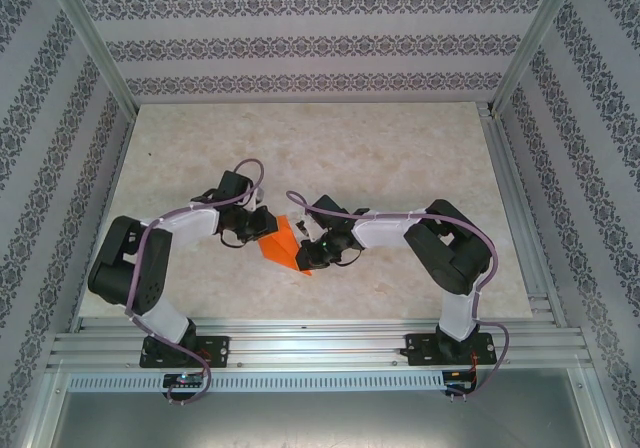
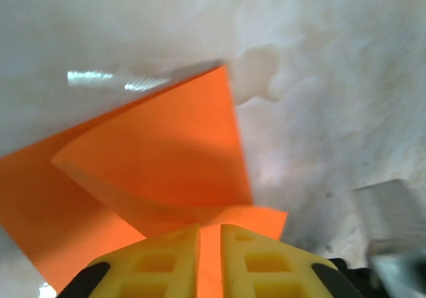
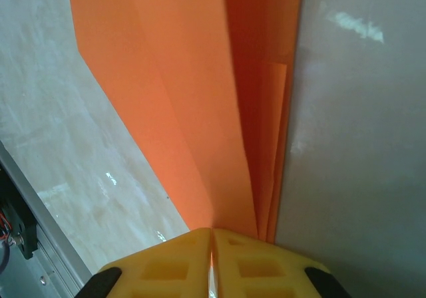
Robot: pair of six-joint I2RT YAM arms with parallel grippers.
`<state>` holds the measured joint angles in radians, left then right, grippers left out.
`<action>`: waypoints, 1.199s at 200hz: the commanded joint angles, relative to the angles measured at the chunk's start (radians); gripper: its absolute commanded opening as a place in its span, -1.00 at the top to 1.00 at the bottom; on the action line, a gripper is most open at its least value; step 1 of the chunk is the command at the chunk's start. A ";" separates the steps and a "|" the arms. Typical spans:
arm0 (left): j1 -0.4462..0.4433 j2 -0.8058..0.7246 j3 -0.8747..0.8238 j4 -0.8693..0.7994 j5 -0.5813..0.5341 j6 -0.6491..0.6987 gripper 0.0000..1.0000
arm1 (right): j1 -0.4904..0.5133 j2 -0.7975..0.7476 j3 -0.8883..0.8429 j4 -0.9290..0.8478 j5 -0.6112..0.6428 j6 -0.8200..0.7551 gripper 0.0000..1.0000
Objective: Fold a paper plane with a square sheet of paper (fold left side to right side)
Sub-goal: Fourth fold the wing at the center of the table.
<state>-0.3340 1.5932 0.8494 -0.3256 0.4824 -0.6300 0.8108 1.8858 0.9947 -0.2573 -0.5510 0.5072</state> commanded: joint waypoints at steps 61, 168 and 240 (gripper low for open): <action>-0.086 -0.198 -0.130 0.101 0.057 -0.069 0.85 | 0.011 0.055 -0.031 -0.138 0.090 -0.025 0.77; -0.200 -0.081 -0.243 0.382 0.012 -0.229 0.97 | 0.031 0.072 -0.006 -0.166 0.106 -0.030 0.77; -0.232 -0.013 -0.257 0.417 -0.012 -0.247 0.98 | 0.034 0.075 -0.005 -0.177 0.112 -0.038 0.77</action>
<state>-0.5468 1.5623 0.6075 0.0368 0.4915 -0.8635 0.8230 1.8927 1.0256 -0.3134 -0.5182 0.4953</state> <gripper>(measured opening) 0.036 0.114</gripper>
